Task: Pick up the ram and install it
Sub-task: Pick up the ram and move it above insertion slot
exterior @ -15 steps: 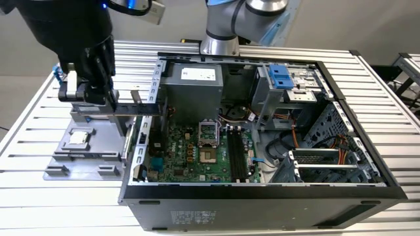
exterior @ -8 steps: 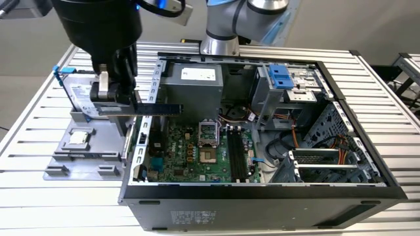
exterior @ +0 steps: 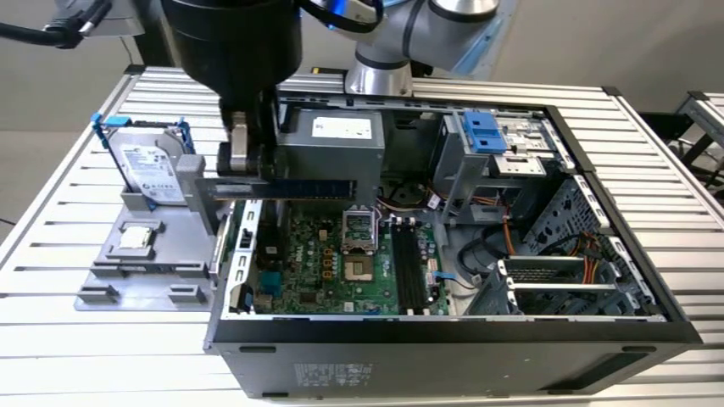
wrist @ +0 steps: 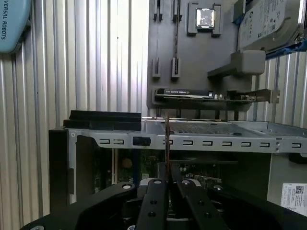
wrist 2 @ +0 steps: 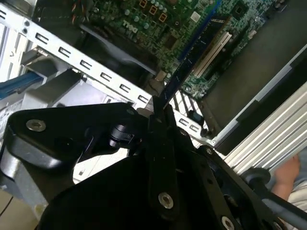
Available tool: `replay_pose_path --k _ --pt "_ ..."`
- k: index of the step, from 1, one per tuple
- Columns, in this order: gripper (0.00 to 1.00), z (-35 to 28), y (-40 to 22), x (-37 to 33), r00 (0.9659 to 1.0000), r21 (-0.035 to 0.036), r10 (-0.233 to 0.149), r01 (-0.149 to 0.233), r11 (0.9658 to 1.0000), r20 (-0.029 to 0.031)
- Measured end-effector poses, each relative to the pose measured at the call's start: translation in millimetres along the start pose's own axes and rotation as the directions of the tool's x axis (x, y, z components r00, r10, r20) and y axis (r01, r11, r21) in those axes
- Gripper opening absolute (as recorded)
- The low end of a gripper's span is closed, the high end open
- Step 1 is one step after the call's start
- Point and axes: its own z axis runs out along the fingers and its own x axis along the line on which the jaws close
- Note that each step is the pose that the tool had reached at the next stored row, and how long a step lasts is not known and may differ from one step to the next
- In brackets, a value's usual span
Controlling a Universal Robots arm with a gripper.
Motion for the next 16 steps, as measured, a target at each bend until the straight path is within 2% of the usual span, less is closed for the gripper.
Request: replay_pose_path --k 16 --pt "0.00 -0.3 -72.8 0.3 1.0000 0.0000 0.000 0.000 1.0000 0.0001"
